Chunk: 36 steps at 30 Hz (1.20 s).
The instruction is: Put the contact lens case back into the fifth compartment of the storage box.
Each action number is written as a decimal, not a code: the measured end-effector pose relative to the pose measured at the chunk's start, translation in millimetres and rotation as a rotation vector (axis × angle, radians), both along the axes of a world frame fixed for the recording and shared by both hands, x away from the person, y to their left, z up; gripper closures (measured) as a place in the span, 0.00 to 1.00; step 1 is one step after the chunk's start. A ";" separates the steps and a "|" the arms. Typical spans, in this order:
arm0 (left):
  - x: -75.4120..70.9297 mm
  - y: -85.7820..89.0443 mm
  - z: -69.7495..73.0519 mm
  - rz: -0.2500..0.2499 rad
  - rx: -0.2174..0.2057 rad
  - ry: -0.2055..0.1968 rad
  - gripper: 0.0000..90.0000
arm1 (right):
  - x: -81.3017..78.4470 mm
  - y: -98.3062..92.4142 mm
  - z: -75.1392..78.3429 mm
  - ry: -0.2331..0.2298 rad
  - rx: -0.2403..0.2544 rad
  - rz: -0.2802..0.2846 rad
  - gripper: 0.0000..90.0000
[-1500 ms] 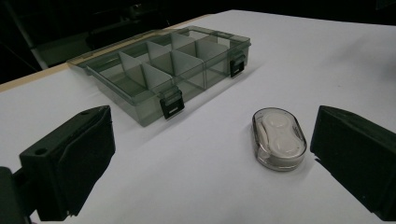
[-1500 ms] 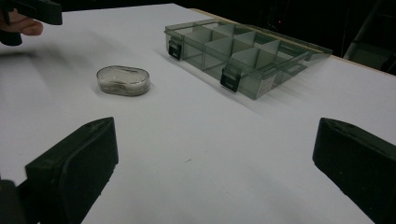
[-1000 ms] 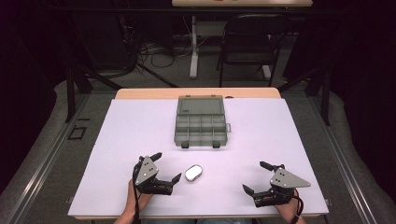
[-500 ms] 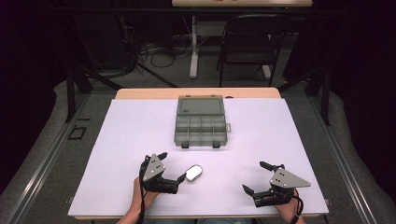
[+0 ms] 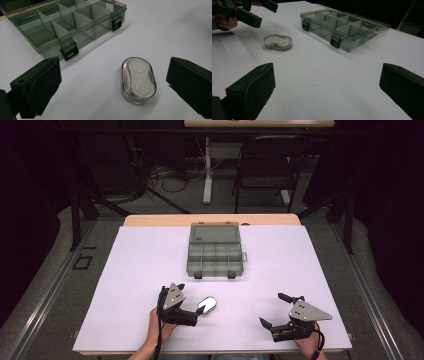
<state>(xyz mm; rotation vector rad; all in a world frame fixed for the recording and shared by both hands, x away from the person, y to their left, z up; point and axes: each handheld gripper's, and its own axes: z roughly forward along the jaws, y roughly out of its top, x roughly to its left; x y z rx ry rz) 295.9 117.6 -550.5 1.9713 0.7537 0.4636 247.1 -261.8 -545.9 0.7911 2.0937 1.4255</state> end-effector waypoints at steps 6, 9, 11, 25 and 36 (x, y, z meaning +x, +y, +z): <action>0.6 -6.2 -1.8 -0.010 0.012 0.017 0.00 | 0.2 -0.4 -0.5 0.000 0.003 0.003 0.00; 1.1 -9.1 -3.2 -0.016 0.021 0.030 0.00 | 1.1 0.2 -1.3 0.006 0.000 0.004 0.00; 1.2 -11.4 -3.7 -0.014 0.032 0.039 0.00 | 0.8 0.0 -1.0 0.006 -0.002 0.004 0.00; 4.4 -21.0 -5.6 -0.025 0.039 0.065 0.00 | 0.0 1.2 -0.8 0.005 -0.006 0.012 0.00; 4.2 -25.0 -6.5 -0.067 0.053 0.068 0.00 | 0.0 2.0 -0.8 0.004 -0.006 0.016 0.00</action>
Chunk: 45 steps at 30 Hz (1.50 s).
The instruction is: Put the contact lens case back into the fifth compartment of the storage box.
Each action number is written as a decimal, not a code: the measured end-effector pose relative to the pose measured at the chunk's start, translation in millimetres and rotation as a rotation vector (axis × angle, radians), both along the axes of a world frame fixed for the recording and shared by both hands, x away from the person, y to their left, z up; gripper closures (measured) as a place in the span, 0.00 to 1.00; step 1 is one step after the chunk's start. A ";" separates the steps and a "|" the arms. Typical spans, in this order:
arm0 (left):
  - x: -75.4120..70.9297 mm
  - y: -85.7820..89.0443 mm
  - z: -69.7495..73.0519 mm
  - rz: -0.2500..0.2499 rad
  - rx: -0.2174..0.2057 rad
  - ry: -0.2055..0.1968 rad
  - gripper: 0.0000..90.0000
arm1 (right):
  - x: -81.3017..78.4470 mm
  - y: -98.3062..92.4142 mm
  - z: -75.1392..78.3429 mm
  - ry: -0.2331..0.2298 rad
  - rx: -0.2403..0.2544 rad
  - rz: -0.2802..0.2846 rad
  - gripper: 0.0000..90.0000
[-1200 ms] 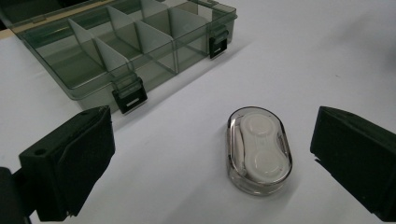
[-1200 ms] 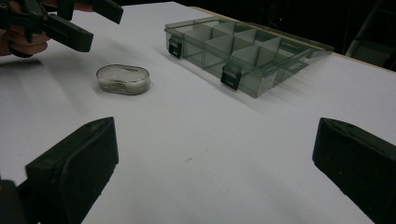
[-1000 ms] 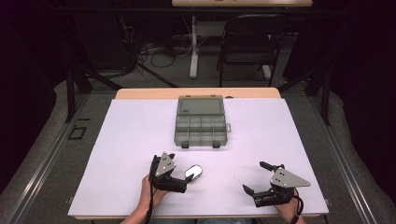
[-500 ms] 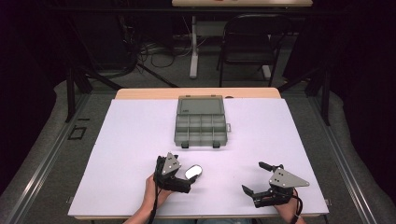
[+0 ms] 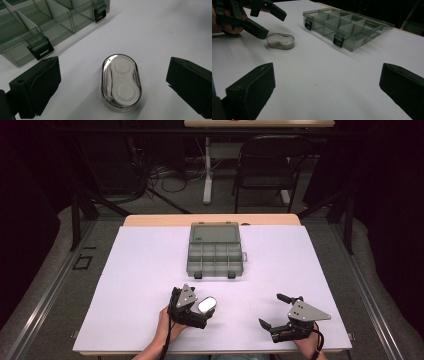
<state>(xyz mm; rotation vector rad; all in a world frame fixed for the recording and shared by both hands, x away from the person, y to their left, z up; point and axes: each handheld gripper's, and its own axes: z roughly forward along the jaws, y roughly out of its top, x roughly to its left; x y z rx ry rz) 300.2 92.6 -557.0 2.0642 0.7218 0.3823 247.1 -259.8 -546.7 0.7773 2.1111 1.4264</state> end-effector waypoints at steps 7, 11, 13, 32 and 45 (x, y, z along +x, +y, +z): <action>1.0 -2.0 -2.4 -0.015 0.005 0.024 0.00 | 0.3 -0.3 -0.2 0.004 -0.002 -0.001 0.00; 1.7 -2.4 -3.1 -0.017 0.009 0.028 0.00 | -0.5 -0.3 0.5 -0.003 -0.001 -0.001 0.00; 2.2 -3.1 -3.7 -0.018 0.008 0.035 0.00 | -0.4 -0.5 0.3 0.000 0.001 -0.001 0.00; 2.5 -11.5 -7.9 0.006 0.085 0.063 0.27 | 0.6 -0.4 -0.5 0.008 -0.005 0.005 0.00; 4.8 -14.4 -10.2 0.007 0.111 0.105 0.48 | -0.4 0.3 -0.5 0.008 -0.012 0.008 0.00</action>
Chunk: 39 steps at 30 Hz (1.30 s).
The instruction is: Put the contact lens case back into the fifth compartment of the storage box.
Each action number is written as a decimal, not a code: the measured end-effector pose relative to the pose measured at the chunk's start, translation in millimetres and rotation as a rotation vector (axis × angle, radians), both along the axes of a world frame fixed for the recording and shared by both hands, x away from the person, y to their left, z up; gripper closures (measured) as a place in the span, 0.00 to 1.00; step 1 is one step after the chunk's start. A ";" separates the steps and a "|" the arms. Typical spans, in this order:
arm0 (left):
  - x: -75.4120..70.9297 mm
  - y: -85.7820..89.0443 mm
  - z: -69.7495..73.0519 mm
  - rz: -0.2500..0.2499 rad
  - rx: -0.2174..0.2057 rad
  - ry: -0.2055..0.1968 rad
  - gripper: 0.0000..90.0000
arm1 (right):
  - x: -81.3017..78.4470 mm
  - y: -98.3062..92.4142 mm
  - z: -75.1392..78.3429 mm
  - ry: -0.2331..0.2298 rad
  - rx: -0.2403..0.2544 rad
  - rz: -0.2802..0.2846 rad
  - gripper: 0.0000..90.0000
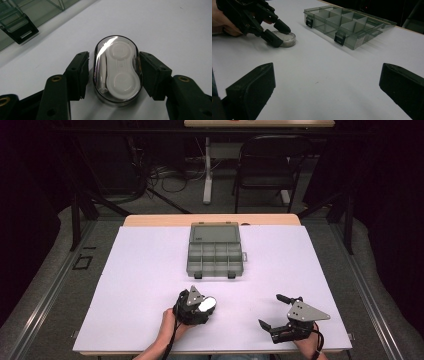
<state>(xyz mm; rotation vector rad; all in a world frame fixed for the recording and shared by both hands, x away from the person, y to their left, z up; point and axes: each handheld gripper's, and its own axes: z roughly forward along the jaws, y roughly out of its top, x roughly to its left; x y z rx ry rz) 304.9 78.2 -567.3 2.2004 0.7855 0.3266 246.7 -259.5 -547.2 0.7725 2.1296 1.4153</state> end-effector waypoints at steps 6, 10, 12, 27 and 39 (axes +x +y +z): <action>0.3 1.0 0.6 -0.003 0.000 0.006 0.54 | 0.1 -0.2 0.1 0.001 -0.002 0.001 0.00; 0.3 1.4 0.6 0.000 -0.006 0.010 0.54 | -0.1 0.1 0.3 0.000 -0.004 0.001 0.00; 0.1 1.4 0.5 0.002 -0.012 0.014 0.54 | 0.2 0.3 0.0 0.003 -0.005 0.001 0.00; -3.5 6.2 10.3 0.000 -0.044 -0.013 0.54 | 0.1 -0.6 0.3 0.000 -0.006 0.001 0.00; -4.1 10.9 15.9 0.006 -0.065 -0.027 0.54 | 0.2 -1.1 0.5 0.001 -0.003 -0.001 0.00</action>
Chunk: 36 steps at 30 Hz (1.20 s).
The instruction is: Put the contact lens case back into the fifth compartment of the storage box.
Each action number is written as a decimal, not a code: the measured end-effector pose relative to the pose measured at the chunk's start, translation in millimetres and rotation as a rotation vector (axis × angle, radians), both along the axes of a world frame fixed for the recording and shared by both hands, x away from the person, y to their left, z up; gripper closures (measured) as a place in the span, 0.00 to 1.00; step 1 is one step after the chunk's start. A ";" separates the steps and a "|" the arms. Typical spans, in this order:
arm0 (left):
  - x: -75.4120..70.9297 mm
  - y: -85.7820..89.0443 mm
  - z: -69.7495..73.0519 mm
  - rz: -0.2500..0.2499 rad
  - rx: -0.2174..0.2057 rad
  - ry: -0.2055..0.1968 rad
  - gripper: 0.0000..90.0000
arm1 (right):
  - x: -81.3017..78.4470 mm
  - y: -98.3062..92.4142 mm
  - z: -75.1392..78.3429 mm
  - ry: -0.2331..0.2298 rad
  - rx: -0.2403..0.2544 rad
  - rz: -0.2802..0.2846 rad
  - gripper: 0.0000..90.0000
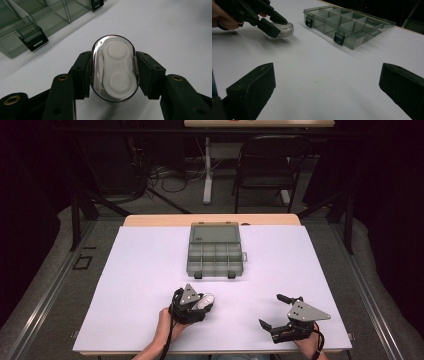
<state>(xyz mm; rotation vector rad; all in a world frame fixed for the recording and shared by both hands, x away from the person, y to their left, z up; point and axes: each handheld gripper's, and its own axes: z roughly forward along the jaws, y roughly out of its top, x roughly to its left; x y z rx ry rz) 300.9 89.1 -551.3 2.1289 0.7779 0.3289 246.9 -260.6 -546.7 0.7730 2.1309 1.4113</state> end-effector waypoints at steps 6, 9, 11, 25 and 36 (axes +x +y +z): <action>1.1 3.0 2.9 0.006 -0.009 -0.006 0.54 | 0.2 0.1 -0.1 0.002 0.001 0.001 0.00; 1.7 4.5 4.7 0.011 -0.015 -0.008 0.54 | 0.1 -0.4 0.2 0.003 0.005 -0.003 0.00; 1.9 5.8 6.2 0.012 -0.016 -0.011 0.54 | -0.1 -0.2 0.4 0.002 0.007 -0.004 0.00; 5.5 16.1 16.2 0.035 -0.038 -0.026 0.54 | -1.2 0.3 1.2 -0.004 0.003 0.000 0.00; 11.9 23.4 20.6 0.059 -0.049 -0.029 0.54 | -1.0 -1.8 1.8 -0.006 0.012 -0.008 0.01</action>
